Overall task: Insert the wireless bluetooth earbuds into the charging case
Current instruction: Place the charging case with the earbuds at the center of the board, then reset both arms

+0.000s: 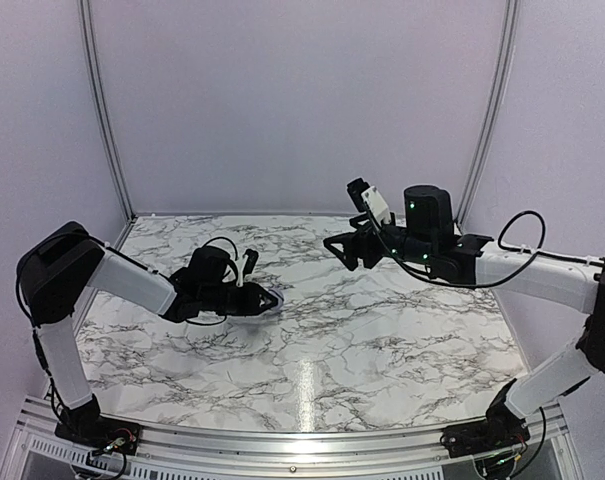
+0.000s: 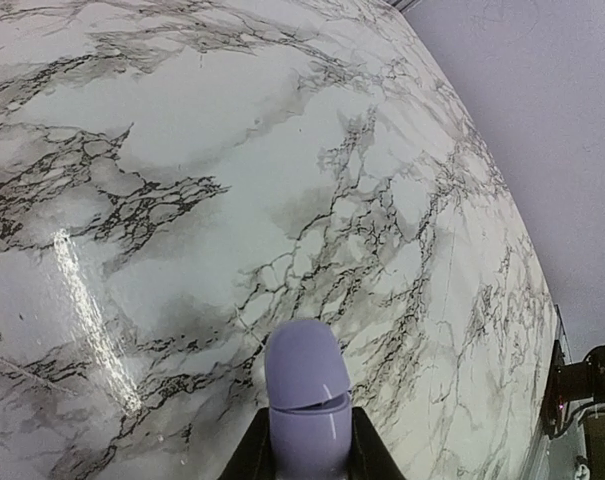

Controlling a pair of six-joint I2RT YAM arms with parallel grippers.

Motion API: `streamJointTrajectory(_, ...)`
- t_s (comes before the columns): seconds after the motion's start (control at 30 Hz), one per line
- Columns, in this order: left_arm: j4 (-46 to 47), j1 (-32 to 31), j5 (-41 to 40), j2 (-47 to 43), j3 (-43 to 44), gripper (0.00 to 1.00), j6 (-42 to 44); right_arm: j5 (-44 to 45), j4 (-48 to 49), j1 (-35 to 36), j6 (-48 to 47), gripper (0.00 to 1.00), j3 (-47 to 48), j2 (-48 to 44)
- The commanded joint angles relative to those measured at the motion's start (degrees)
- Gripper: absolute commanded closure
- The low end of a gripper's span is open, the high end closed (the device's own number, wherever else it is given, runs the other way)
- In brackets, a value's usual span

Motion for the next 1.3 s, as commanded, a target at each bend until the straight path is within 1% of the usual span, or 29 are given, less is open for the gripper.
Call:
streamJointTrajectory(0.0,-3.1,0.72,-1.35,1.79,3.51,0.91,0.61,-4.82,1.78,-1.11,2.54,0.08,-1.0,-1.11)
streamJointTrajectory(0.2,-7.17,1.55,-2.44,3.37,5.32,0.82,0.31,-9.48,2.79,-2.92,5.41,0.06,-1.48,-1.76)
streamJointTrajectory(0.4,-10.98,1.91,-2.84,4.72,6.99,0.81,1.09,-18.19,5.88,-6.91,10.52,0.05,-2.67,-2.11)
streamJointTrajectory(0.5,-13.61,2.08,-4.28,4.96,7.86,0.75,1.84,-21.15,6.48,-7.77,11.68,0.03,-2.75,-2.11)
streamJointTrajectory(0.57,-15.02,2.22,-5.15,4.65,8.29,0.59,2.24,-22.25,6.46,-7.87,11.93,0.02,-2.76,-2.28)
streamJointTrajectory(0.6,-16.22,2.26,-5.56,4.51,8.64,0.54,2.64,-22.56,6.29,-7.91,12.02,0.01,-2.69,-2.28)
streamJointTrajectory(0.67,-17.88,2.42,-6.18,3.86,9.11,0.49,3.31,-22.85,5.87,-8.02,12.08,0.01,-2.64,-2.33)
streamJointTrajectory(0.73,-20.95,2.52,-8.18,2.91,9.96,0.38,4.06,-23.37,5.75,-8.35,12.46,0.01,-2.86,-2.49)
streamJointTrajectory(0.77,-22.6,2.53,-8.9,2.33,10.4,0.27,4.77,-23.65,5.83,-8.58,12.81,0.02,-3.03,-2.58)
streamJointTrajectory(0.8,-23.6,2.53,-9.68,1.38,10.43,0.19,5.26,-24.07,5.96,-8.9,13.16,0.01,-3.22,-2.72)
streamJointTrajectory(0.87,-25.07,2.53,-11.03,-1.38,9.84,0.09,6.07,-25.01,6.01,-9.89,13.92,0.02,-3.73,-3.23)
streamJointTrajectory(0.93,-26.67,2.53,-11.58,-5.11,9.18,0.02,7.21,-26.1,6.31,-11.04,14.85,0.01,-4.63,-3.91)
streamJointTrajectory(1.07,-32.78,2.53,-15.28,-13.38,9.34,0.01,10.69,-26.05,6.19,-13.2,16.56,0.01,-6.62,-5.78)
streamJointTrajectory(1.17,-35.75,2.76,-19.32,-20.23,8.16,0.01,11.41,-23.34,5.34,-14.15,17.4,0.01,-8.87,-8.04)
streamJointTrajectory(1.27,-37.05,3.5,-26.9,-27.36,5.37,0.01,10.7,-19.95,3.14,-14.51,16.85,0.02,-10.87,-11.06)
